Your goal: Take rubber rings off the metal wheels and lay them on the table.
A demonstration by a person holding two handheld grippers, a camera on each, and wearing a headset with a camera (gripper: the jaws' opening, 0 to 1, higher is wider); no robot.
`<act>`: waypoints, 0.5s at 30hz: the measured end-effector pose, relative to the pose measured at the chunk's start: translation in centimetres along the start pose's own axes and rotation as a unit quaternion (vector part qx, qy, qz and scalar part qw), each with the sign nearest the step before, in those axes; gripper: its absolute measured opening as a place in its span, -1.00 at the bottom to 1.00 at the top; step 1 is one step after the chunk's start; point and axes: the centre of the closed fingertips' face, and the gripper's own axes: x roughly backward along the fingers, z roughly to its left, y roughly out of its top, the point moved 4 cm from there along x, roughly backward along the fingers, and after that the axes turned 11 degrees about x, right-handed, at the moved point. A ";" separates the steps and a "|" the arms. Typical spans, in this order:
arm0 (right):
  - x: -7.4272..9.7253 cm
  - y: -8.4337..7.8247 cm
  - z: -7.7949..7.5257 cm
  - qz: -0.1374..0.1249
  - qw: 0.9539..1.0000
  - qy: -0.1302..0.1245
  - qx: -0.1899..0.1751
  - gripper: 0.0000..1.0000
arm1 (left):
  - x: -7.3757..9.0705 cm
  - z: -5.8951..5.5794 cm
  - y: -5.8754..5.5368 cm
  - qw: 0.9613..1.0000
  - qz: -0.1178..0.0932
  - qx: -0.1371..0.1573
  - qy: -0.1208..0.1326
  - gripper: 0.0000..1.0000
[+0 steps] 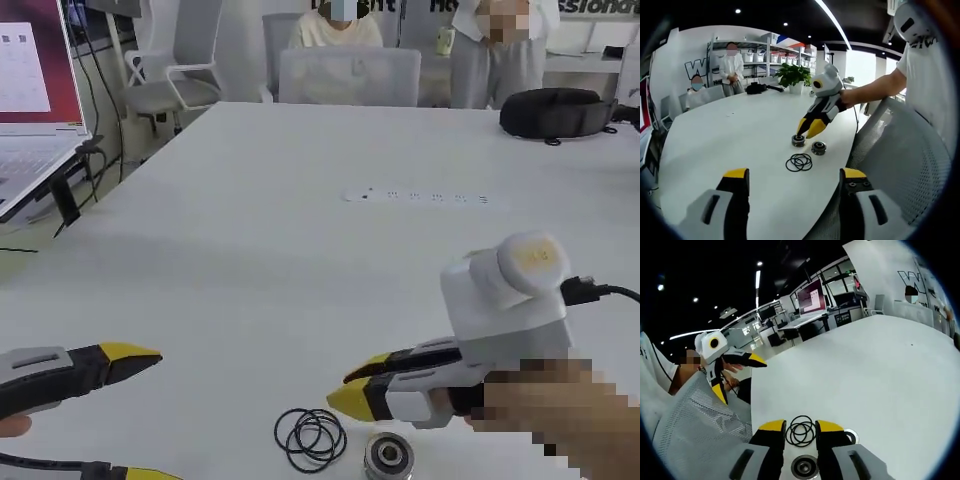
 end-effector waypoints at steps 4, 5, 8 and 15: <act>1.1 -0.2 -0.1 -0.007 1.000 -0.011 0.015 -0.31 | -0.1 -0.1 0.0 1.000 -0.001 0.001 -0.001 0.42; 1.3 -0.3 0.0 -0.007 1.000 -0.011 0.016 -0.28 | -0.1 -0.1 0.0 1.000 -0.001 0.001 -0.001 0.42; 2.0 -0.6 0.1 -0.007 1.000 -0.016 0.024 -0.18 | -0.2 -0.2 0.1 1.000 -0.002 0.001 -0.003 0.43; 4.1 -1.6 0.7 0.004 0.998 -0.031 0.055 0.04 | -0.3 -0.2 0.1 1.000 -0.003 0.003 -0.005 0.44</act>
